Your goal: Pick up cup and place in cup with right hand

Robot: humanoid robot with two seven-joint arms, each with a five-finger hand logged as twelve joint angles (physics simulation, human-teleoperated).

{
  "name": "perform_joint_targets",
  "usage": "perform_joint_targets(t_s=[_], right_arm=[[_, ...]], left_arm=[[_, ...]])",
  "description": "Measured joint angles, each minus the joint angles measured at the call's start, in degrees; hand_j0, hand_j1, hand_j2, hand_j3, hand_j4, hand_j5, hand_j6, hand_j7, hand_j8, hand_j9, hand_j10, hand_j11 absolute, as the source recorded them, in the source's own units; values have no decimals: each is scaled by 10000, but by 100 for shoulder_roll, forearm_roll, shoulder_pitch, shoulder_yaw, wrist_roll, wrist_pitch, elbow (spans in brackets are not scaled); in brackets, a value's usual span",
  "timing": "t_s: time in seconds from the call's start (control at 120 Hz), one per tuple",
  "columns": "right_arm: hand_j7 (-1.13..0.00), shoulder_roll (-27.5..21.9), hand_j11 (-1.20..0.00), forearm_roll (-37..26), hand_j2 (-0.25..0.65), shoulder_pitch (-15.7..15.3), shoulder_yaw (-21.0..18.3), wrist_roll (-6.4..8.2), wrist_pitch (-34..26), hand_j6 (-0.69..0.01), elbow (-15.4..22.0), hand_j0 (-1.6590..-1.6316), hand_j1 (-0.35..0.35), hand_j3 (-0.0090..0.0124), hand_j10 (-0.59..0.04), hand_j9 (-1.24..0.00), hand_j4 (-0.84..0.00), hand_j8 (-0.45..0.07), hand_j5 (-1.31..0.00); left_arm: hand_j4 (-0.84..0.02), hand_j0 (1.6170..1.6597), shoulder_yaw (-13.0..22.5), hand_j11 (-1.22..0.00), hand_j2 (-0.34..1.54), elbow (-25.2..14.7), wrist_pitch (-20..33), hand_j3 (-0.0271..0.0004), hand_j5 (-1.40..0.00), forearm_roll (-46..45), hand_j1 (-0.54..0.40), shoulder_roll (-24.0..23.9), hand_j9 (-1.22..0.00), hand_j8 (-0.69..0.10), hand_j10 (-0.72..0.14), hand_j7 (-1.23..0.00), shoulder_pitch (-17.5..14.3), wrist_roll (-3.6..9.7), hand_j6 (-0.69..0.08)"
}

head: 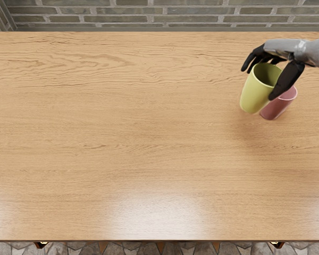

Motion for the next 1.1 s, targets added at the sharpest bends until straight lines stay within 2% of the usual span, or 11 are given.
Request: perform_joint_targets(t_s=[0.125, 0.392, 0.592, 0.692, 0.8, 1.1], right_arm=[[-5597, -221, -5568, 47, -173, -3, 41, 0, 66, -3887, -85, -16556, 680, 0, -3580, -5580, -4235, -2909, -5683], [-5581, -391, -5580, 35, -197, -5, 46, 0, 86, -3913, -418, -16558, 672, -4, -3592, -5568, -4225, -2943, -5671], [-5537, -207, -5550, -37, -233, 5, 14, 0, 69, -3894, -917, -16559, 667, 3, -3574, -5530, -4210, -2956, -5618], [-5492, -34, -5505, -134, -235, 7, -6, 0, 56, -3952, -1196, -16559, 646, -5, -3634, -5507, -4171, -2988, -5577], [-5443, 158, -5460, -279, -246, 10, -13, 0, 48, -3970, -1480, -16561, 637, 0, -3630, -5470, -4148, -3012, -5512], [-5381, 343, -5395, -395, -246, 120, -7, 0, 38, -4026, -1943, -16563, 616, -1, -3685, -5428, -4112, -3059, -5432]], left_arm=[[-1, 16581, 1, 0, 0, 0, 0, 0, 0, 0, 3490, 0, 0, -1, 0, 0, 6, 0, -1], [-1, 16581, -1, 0, 0, 0, 0, 0, -1, 0, 3490, 0, 0, -1, 0, 0, 6, 0, -1], [-1, 16581, 0, 0, 0, 0, 0, 0, -1, 0, 3490, 0, -1, -1, -1, -1, 1, 0, -2], [-1, 16581, 0, -1, 0, 0, 0, 0, -1, 0, 3490, 0, -1, -1, -1, -1, 7, 0, -2], [-1, 16581, -1, -1, 1, 0, 0, 0, -1, 0, 3490, 0, -1, -1, -1, -1, 1, 0, -2], [-2, 16581, 0, -1, 1, 0, 0, 0, -1, 0, 3490, 0, -1, -2, -1, -1, 1, 0, -2]])
